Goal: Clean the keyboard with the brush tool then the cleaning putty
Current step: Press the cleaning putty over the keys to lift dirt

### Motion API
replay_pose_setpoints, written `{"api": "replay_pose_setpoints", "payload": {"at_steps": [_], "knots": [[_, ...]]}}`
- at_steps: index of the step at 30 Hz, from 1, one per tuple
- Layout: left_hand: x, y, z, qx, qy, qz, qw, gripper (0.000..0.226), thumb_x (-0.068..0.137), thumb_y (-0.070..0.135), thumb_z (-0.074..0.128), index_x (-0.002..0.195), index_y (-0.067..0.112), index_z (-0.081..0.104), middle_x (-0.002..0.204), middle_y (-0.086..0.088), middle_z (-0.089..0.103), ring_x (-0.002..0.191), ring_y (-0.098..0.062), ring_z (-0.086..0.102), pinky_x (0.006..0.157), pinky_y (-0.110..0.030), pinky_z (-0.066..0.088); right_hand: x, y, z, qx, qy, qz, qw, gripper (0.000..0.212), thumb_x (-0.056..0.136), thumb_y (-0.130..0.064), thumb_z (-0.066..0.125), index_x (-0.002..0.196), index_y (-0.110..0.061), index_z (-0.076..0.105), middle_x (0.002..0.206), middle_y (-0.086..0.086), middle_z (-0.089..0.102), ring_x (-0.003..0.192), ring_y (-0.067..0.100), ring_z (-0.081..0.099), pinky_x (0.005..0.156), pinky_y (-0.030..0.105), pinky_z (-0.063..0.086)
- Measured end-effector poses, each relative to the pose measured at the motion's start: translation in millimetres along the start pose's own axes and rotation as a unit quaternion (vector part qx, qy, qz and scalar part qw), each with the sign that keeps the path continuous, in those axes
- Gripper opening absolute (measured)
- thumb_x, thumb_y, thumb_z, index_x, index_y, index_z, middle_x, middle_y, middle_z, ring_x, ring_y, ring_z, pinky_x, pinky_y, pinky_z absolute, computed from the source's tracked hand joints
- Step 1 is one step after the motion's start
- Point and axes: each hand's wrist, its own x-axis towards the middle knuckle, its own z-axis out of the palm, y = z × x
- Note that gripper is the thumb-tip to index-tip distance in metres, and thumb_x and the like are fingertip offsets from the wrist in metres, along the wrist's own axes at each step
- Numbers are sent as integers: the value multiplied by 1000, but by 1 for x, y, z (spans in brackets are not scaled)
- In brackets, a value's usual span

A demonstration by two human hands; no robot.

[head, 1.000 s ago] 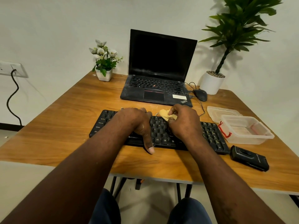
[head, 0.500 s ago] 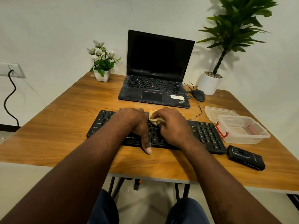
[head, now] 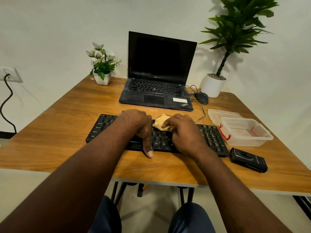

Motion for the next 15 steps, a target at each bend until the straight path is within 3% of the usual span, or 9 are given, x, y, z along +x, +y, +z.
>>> {"api": "replay_pose_setpoints", "payload": {"at_steps": [5, 8, 11, 15], "knots": [[1, -5, 3, -16, 5, 4, 1000, 154, 38, 69, 95, 163, 29, 14, 168, 2, 20, 151, -36, 29, 111, -63, 39, 4, 22, -15, -19, -7, 49, 999, 44, 84, 1, 67, 105, -37, 74, 114, -9, 69, 106, 17, 57, 88, 44, 55], [0, -4, 4, -15, 4, 2, 1000, 153, 42, 67, 95, 164, 27, 12, 168, 1, 19, 151, -37, 28, 111, -62, 40, 12, 32, -28, -11, -17, 71, 997, 41, 85, 0, 69, 100, -37, 77, 115, -5, 71, 105, 19, 63, 86, 40, 57], [0, -2, 2, -15, 2, -4, 1000, 155, 39, 68, 95, 164, 29, 12, 168, 2, 19, 151, -37, 27, 112, -63, 39, 18, 23, -27, 17, -42, 41, 998, 35, 90, -4, 71, 102, -37, 72, 119, -8, 69, 107, 14, 60, 83, 32, 50], [1, -2, 2, -23, -4, -7, 1000, 155, 38, 66, 96, 164, 31, 13, 167, 2, 20, 151, -36, 28, 112, -62, 39, 25, 13, -21, 30, -73, -11, 997, 35, 90, -2, 69, 96, -37, 68, 118, -12, 68, 111, 12, 60, 86, 34, 51]]}}
